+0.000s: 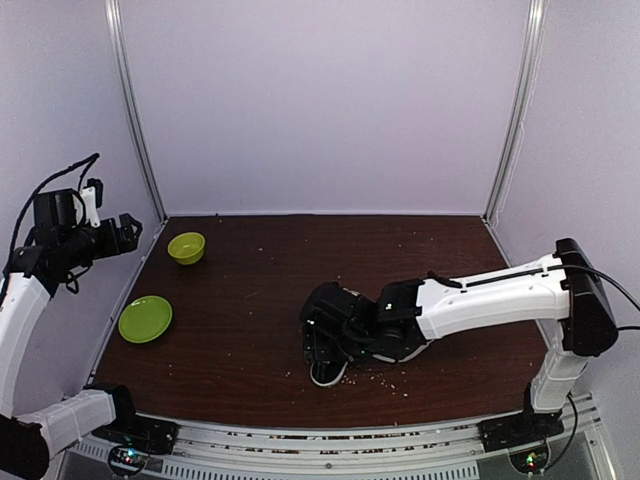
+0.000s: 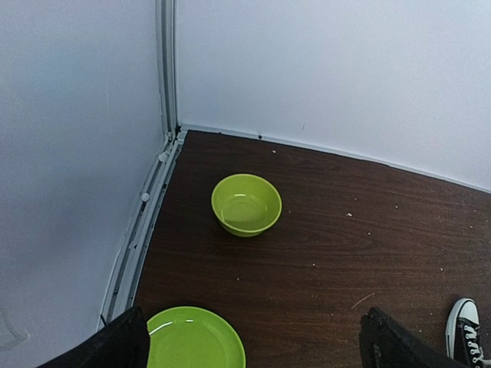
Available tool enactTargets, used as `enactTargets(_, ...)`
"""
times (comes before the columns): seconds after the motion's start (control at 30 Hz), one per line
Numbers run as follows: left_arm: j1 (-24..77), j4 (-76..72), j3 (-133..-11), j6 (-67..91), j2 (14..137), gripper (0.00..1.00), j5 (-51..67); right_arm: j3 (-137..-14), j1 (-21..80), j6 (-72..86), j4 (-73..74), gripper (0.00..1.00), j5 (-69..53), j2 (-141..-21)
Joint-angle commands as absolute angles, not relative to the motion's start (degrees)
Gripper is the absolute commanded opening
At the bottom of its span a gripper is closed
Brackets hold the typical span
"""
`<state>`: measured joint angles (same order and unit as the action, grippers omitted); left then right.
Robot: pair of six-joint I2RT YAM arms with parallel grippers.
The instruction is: Tie the shoes
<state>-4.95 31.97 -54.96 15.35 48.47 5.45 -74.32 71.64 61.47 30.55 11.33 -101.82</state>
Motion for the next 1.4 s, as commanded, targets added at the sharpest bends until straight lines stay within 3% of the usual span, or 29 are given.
enactTargets(0.0, -5.35, 31.43, -56.3, 13.28, 47.18, 0.98, 0.42, -81.8, 70.77, 55.33, 38.21, 0.76, 18.71, -105.96)
enactTargets(0.17, -5.31, 31.82, -56.34, 12.57, 46.38, 0.98, -0.04, -88.5, 68.1, 49.05, 41.63, 0.66, 17.83, -111.96)
enactTargets(0.67, -5.35, 32.43, -56.43, 12.57, 47.7, 0.98, 1.39, -100.89, 66.46, 37.84, 40.93, 0.56, 2.63, -127.12)
enactTargets(1.0, -5.34, 32.63, -56.51, 12.7, 49.31, 0.98, 1.68, -100.57, 68.3, 33.82, 28.82, 0.52, -22.81, -123.39)
enactTargets(1.1, -5.34, 32.85, -56.51, 12.66, 49.76, 0.98, 1.45, -99.29, 68.35, 34.66, 27.84, 0.52, -20.29, -120.5)
enactTargets(1.27, -5.32, 32.87, -56.51, 12.66, 50.01, 0.98, 1.32, -93.72, 67.77, 37.32, 31.23, 0.62, -3.1, -113.28)
enactTargets(1.37, -5.36, 32.87, -56.51, 12.75, 50.1, 0.98, 1.48, -89.18, 66.07, 40.14, 33.27, 0.65, 0.28, -111.11)
